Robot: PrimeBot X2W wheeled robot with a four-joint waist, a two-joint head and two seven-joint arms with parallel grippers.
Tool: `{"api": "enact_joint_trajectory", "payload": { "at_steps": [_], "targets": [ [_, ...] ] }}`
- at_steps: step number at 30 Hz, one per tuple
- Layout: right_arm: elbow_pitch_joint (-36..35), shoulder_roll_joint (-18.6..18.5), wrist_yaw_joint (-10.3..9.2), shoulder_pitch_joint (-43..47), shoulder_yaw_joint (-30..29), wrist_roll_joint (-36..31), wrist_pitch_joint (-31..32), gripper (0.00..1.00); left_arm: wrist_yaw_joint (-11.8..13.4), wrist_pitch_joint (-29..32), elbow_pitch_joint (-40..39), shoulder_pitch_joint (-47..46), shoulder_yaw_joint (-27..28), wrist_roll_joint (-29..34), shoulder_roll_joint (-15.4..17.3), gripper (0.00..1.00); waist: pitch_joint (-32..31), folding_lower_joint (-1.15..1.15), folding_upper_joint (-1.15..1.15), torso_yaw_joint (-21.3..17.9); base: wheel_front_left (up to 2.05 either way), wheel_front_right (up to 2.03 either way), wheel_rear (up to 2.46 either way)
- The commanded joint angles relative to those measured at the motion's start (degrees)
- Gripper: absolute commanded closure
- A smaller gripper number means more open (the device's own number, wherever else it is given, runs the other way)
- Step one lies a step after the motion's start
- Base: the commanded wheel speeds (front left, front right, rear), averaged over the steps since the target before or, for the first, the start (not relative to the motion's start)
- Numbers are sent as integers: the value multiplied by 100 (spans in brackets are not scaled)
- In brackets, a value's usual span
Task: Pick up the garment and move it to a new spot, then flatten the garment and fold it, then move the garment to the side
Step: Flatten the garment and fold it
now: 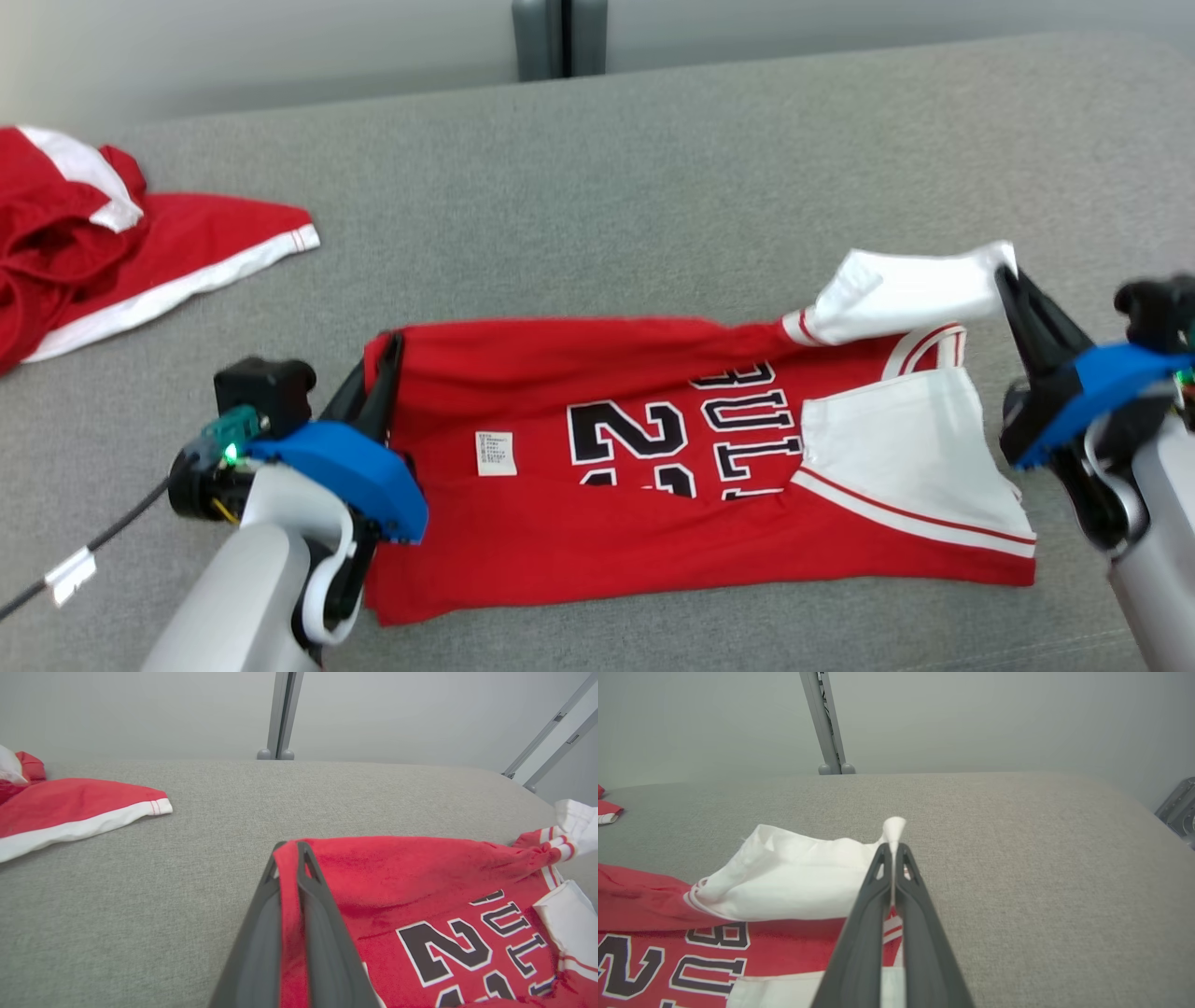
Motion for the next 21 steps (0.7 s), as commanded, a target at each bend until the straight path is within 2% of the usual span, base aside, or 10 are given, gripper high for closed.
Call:
{"api": "enact_joint_trajectory", "payload": {
  "at_steps": [1, 7, 8, 14, 16, 17, 18, 19, 20, 21],
  "targets": [
    [-367, -56, 1, 487, -178, 58, 13, 100, 37, -85, -107, 241, 38, -74, 16, 100, -215, 2, 1, -121, 0, 0, 0],
    [-1206, 204, 1, 1475, -662, 3, 220, 100, 143, -193, -275, 800, 110, -273, -33, 100, -366, 2, 1, -125, 0, 0, 0],
    [-1447, 388, 1, 1805, -866, 23, 340, 100, 181, -237, -272, 960, 121, -310, -52, 100, -382, 2, 1, -121, 0, 0, 0],
    [-1797, 737, 2, 2303, -1183, -193, 528, 99, 234, -349, -125, 1173, 141, -412, -139, 100, -375, 2, 1, -120, 0, 0, 0],
    [-1824, 848, 2, 2407, -1285, -285, 542, 61, 244, -437, -69, 1220, 180, -456, -178, 100, -379, 2, 1, -126, 0, 0, 0],
    [-1824, 907, 2, 2459, -1333, -322, 527, 50, 256, -502, -51, 1258, 208, -474, -194, 89, -387, 2, 1, -126, 0, 0, 0],
    [-1820, 955, 2, 2508, -1387, -378, 496, 17, 268, -576, -40, 1306, 241, -504, -213, 60, -399, 2, 1, -123, 0, 0, 0],
    [-1809, 1000, 2, 2564, -1450, -420, 479, 0, 266, -656, -46, 1361, 274, -528, -235, 15, -416, 2, 1, -114, 0, 0, 0],
    [-1798, 1059, 1, 2628, -1526, -427, 430, 0, 286, -731, -69, 1425, 304, -554, -258, 0, -440, 2, 1, -103, 0, 0, 0],
    [-1798, 1111, 2, 2689, -1595, -430, 405, 0, 303, -810, -104, 1488, 326, -560, -271, 0, -470, 2, 1, -91, 0, 0, 0]
  ]
}}
